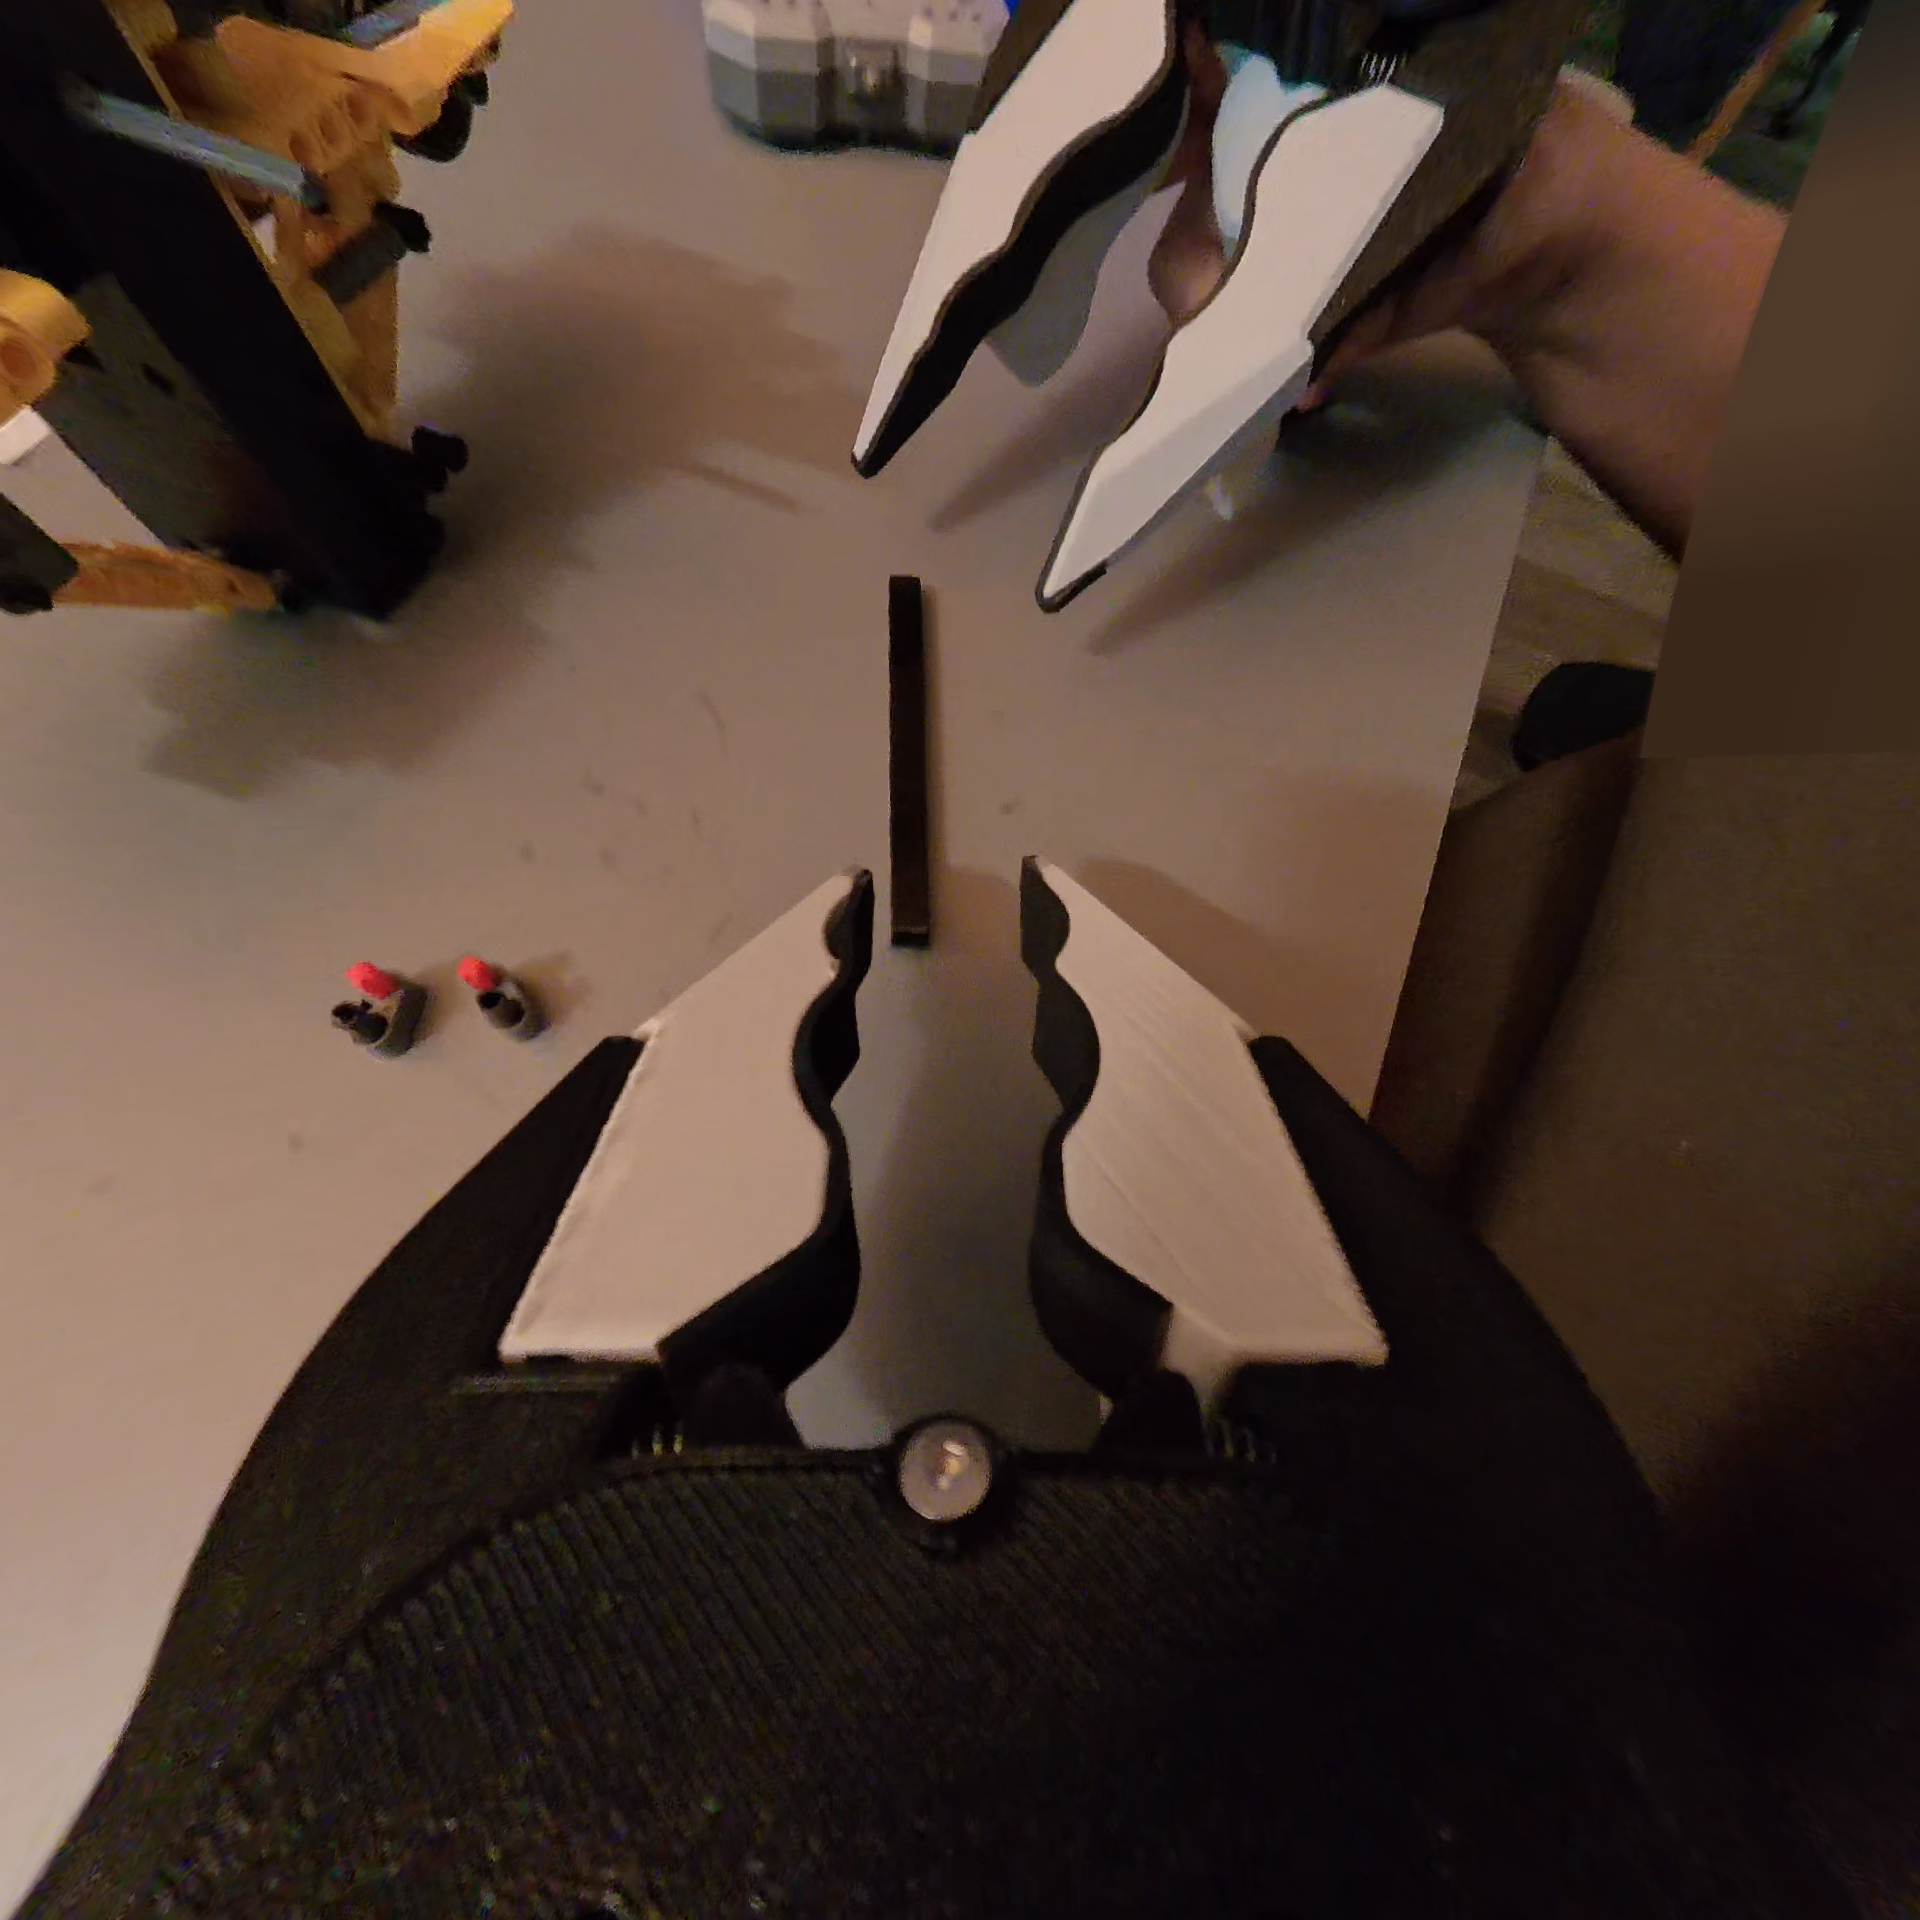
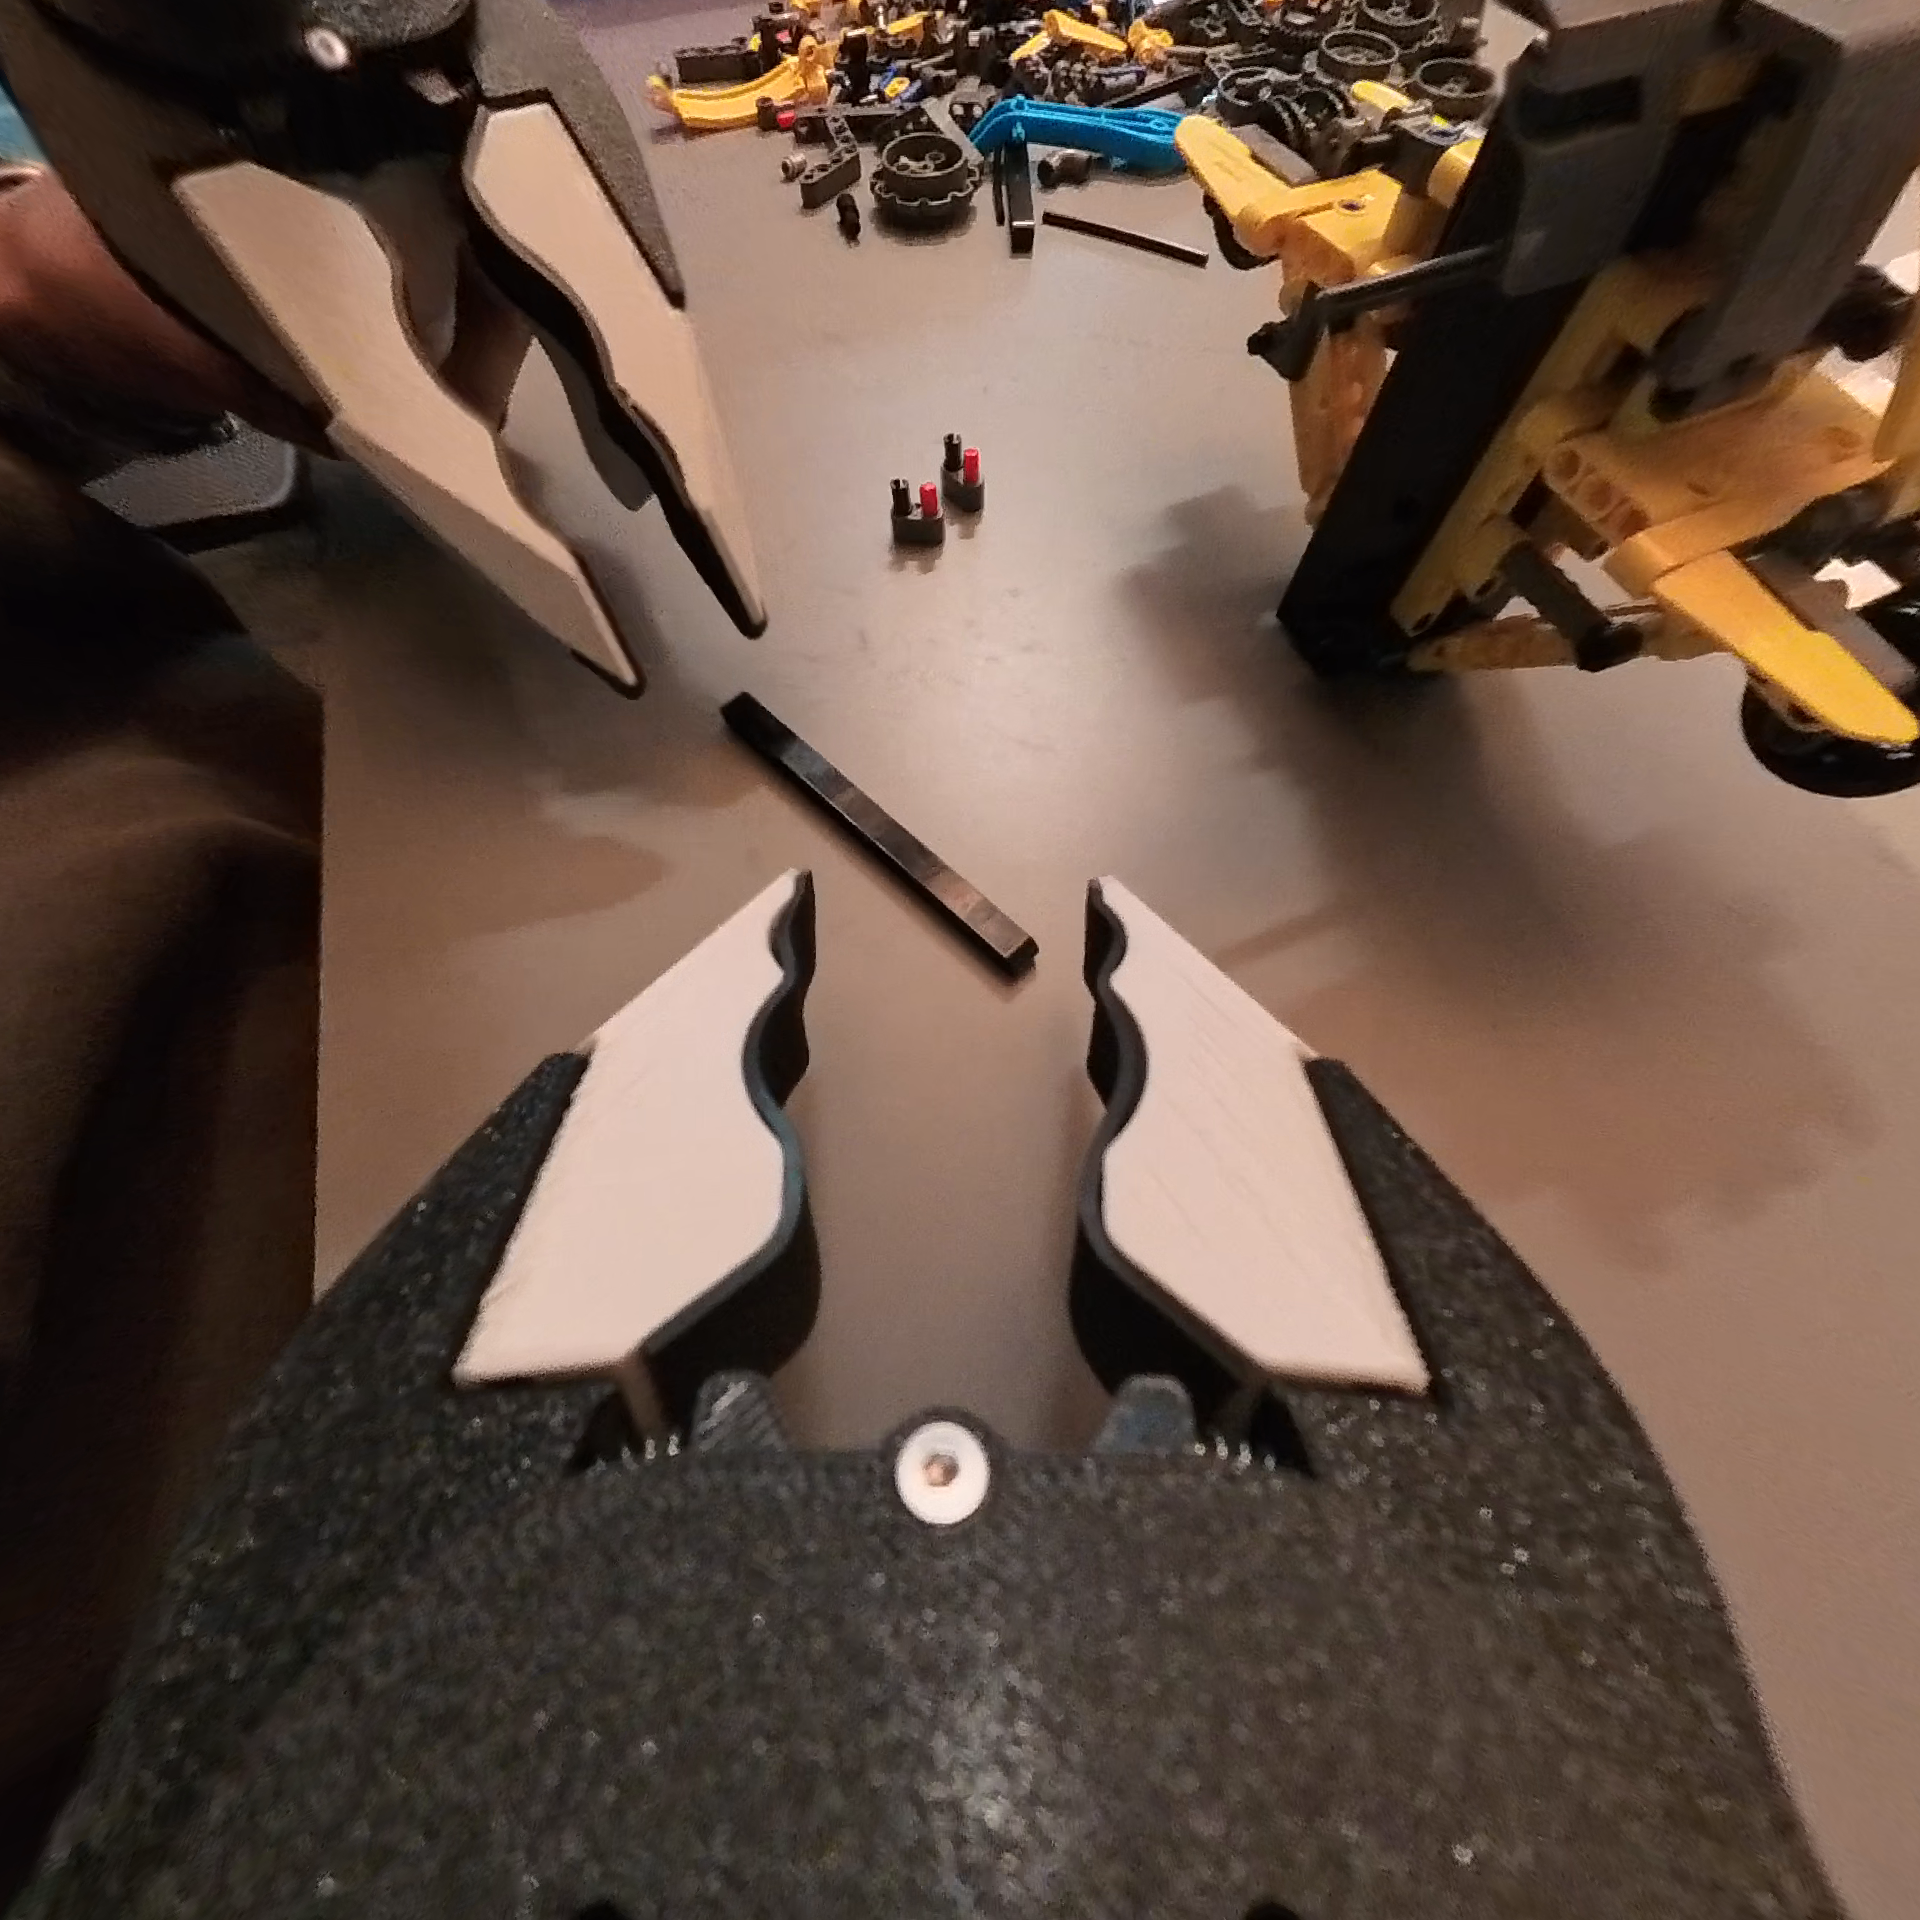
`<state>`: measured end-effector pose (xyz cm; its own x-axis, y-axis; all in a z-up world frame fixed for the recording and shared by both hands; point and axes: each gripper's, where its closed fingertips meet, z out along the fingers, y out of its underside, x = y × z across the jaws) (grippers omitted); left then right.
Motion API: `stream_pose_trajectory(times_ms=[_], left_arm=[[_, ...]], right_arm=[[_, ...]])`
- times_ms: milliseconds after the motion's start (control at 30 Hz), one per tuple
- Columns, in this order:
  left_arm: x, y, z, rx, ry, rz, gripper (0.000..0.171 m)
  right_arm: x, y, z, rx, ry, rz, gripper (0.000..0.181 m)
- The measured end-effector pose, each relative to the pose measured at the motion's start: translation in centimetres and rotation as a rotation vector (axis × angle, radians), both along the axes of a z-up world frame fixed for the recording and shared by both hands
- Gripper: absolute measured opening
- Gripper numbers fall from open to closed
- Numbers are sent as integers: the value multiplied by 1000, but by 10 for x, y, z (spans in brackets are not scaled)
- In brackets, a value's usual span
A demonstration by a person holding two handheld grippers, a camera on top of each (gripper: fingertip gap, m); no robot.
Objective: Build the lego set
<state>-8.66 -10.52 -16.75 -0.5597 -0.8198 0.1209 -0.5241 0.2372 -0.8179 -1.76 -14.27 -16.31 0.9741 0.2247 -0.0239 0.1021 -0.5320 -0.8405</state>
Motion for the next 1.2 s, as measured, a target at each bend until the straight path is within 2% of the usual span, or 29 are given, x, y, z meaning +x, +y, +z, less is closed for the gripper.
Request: stream_pose_trajectory(times_ms=[67,133,300,400,633,733,833,933,1000,1067,1100,1200], left_arm=[[-2,3,-1,34,-15,21,25],[-2,4,-1,48,-25,30,25],[3,4,-12,70,38,26,28],[8,3,-17,101,56,18,34],[14,5,-8,94,-4,26,40],[14,4,-5,92,-25,5,52],[15,4,-9,145,-37,-12,54],[19,5,-12,216,-69,-32,55],[17,0,-15,238,-66,-80,45],[12,-7,-19,246,-46,-145,17],[10,-9,-21,251,-34,-162,9],[11,-9,-24,254,-17,-169,6]], right_arm=[[1,1,-2,-11,-1,0,50],[6,4,-7,-34,-38,-22,37],[4,8,-28,-138,-170,6,24],[4,8,-29,-148,-164,-3,12],[-12,-4,-28,-233,179,17,6],[-17,-13,-26,-317,442,-13,7],[-26,-19,-16,-351,709,27,7],[-39,-30,-22,-442,783,104,7],[-47,-30,-21,-464,817,136,7],[-47,-29,-22,-480,816,141,7],[-46,-27,-22,-481,815,136,7],[-40,-24,-22,-475,834,122,7]])
